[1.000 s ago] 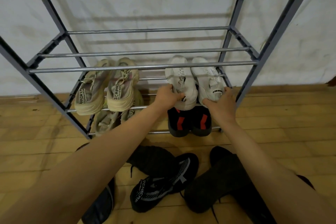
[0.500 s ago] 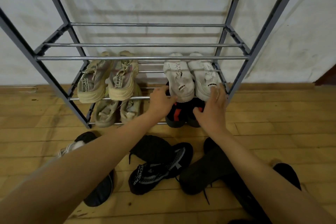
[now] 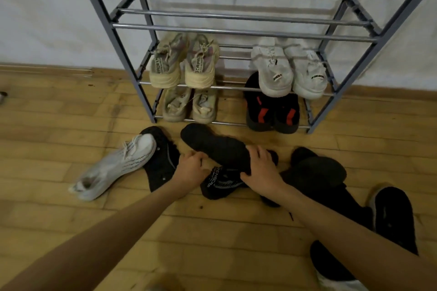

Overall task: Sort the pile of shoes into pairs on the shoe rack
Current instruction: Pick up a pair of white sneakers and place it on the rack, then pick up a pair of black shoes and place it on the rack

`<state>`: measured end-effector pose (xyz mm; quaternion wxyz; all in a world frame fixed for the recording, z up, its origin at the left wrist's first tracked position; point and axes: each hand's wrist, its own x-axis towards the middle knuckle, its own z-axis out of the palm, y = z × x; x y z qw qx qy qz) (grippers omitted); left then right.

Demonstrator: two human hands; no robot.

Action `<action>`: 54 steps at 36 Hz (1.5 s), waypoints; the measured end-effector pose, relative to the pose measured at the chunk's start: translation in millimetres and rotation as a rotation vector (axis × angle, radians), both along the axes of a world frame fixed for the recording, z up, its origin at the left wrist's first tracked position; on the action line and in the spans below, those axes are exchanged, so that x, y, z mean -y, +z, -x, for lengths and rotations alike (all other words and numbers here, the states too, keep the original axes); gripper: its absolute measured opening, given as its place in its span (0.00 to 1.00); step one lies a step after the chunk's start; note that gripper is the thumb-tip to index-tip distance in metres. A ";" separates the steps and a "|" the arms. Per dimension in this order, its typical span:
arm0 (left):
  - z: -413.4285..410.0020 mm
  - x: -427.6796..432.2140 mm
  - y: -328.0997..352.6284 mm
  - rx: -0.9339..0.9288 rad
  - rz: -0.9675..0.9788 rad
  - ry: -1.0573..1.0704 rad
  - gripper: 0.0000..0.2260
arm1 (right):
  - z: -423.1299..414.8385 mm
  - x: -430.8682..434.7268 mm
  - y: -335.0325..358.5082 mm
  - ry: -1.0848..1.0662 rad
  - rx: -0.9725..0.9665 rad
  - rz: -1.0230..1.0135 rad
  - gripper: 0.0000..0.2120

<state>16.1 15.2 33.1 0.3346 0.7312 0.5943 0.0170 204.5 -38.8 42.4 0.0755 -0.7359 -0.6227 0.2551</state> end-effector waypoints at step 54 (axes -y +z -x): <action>39.3 -23.1 -59.9 -0.040 -0.264 -0.134 0.26 | -48.4 17.6 -57.9 0.350 0.115 -0.113 0.20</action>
